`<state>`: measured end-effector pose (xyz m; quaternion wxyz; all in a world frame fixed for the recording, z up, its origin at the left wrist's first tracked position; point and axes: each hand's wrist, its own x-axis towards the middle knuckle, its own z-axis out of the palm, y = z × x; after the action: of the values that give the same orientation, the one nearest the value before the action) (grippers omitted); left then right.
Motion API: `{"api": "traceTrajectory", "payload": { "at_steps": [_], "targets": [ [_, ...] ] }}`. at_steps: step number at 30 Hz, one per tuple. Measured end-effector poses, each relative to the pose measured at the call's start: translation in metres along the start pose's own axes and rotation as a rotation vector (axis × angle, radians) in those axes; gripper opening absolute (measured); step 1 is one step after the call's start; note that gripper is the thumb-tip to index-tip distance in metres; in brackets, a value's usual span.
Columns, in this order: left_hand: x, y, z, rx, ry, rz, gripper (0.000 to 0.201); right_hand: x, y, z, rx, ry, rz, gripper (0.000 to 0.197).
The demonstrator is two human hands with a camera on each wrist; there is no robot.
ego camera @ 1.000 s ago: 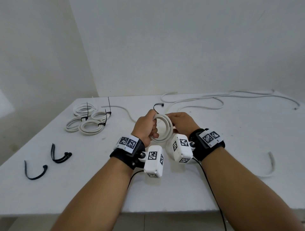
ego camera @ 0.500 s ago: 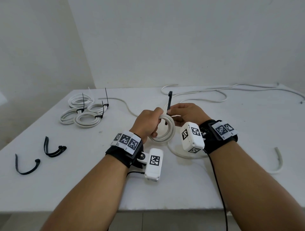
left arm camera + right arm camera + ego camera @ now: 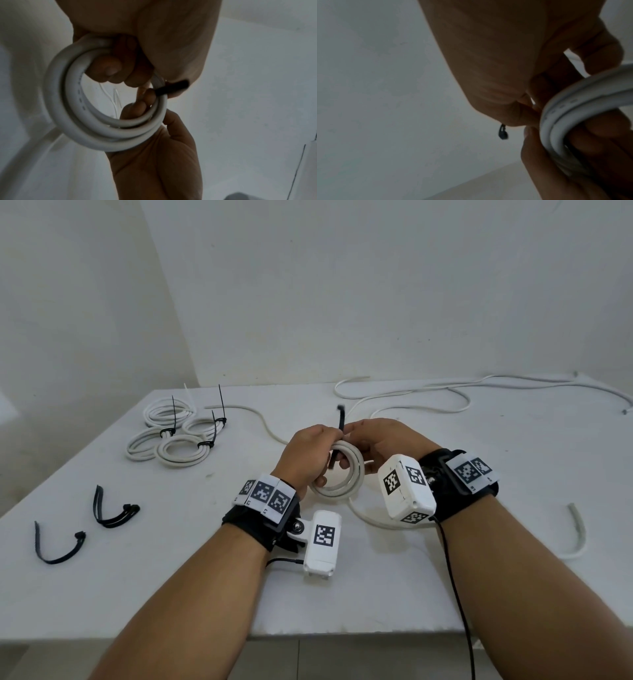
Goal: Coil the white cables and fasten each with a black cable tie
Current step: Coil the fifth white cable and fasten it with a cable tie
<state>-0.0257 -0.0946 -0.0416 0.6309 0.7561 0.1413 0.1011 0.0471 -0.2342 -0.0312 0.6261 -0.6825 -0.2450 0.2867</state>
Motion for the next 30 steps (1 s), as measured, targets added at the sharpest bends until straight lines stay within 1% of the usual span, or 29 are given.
{"api": "traceTrajectory", "payload": {
  "at_steps": [2, 5, 6, 8, 11, 14, 16, 18, 20, 21, 23, 25, 26, 28, 30],
  "targets": [
    [0.000, -0.002, -0.001, -0.026, -0.007, 0.022, 0.025, -0.003, -0.003, 0.003, 0.006, -0.029, -0.014, 0.017],
    [0.002, -0.002, -0.003, -0.090, 0.045, 0.021, 0.027, -0.004, -0.004, 0.007, 0.160, 0.021, 0.004, 0.011],
    [0.002, -0.001, -0.003, -0.118, 0.065, 0.014, 0.026, -0.003, -0.004, 0.007, 0.162, 0.024, -0.011, 0.012],
    [0.003, 0.000, -0.004, -0.175, 0.103, -0.008, 0.023, -0.002, -0.003, 0.008, 0.041, -0.010, -0.063, 0.019],
    [0.006, -0.001, -0.007, -0.215, 0.172, -0.029, 0.028, -0.005, -0.001, 0.011, -0.283, -0.035, -0.171, 0.044],
    [0.010, -0.003, -0.010, -0.234, 0.233, -0.040, 0.032, -0.006, 0.000, 0.015, -0.518, 0.016, -0.292, 0.057],
    [0.010, -0.004, -0.010, -0.256, 0.234, -0.050, 0.030, -0.003, 0.001, 0.018, -0.585, 0.050, -0.380, 0.059],
    [0.010, -0.005, -0.007, -0.265, 0.223, -0.056, 0.031, 0.002, 0.005, 0.019, -0.635, 0.059, -0.475, 0.054],
    [0.010, -0.005, -0.004, -0.265, 0.207, -0.066, 0.032, 0.004, 0.008, 0.021, -0.658, 0.064, -0.543, 0.045],
    [0.009, -0.005, -0.003, -0.266, 0.192, -0.070, 0.030, 0.004, 0.009, 0.023, -0.655, 0.080, -0.562, 0.039],
    [0.007, -0.005, -0.003, -0.275, 0.155, -0.065, 0.017, 0.005, 0.010, 0.024, -0.645, 0.116, -0.595, 0.029],
    [0.007, -0.003, -0.005, -0.259, 0.129, -0.051, 0.012, 0.006, 0.008, 0.023, -0.612, 0.158, -0.603, 0.018],
    [0.008, -0.003, -0.007, -0.216, 0.121, -0.040, 0.014, 0.006, 0.007, 0.020, -0.568, 0.192, -0.590, 0.014],
    [0.009, -0.005, -0.008, -0.086, 0.100, -0.012, 0.021, 0.006, 0.004, 0.012, -0.444, 0.234, -0.541, 0.014],
    [0.009, -0.005, -0.006, 0.023, 0.070, 0.017, 0.026, 0.005, 0.004, 0.004, -0.369, 0.193, -0.506, 0.013]
  ]
}}
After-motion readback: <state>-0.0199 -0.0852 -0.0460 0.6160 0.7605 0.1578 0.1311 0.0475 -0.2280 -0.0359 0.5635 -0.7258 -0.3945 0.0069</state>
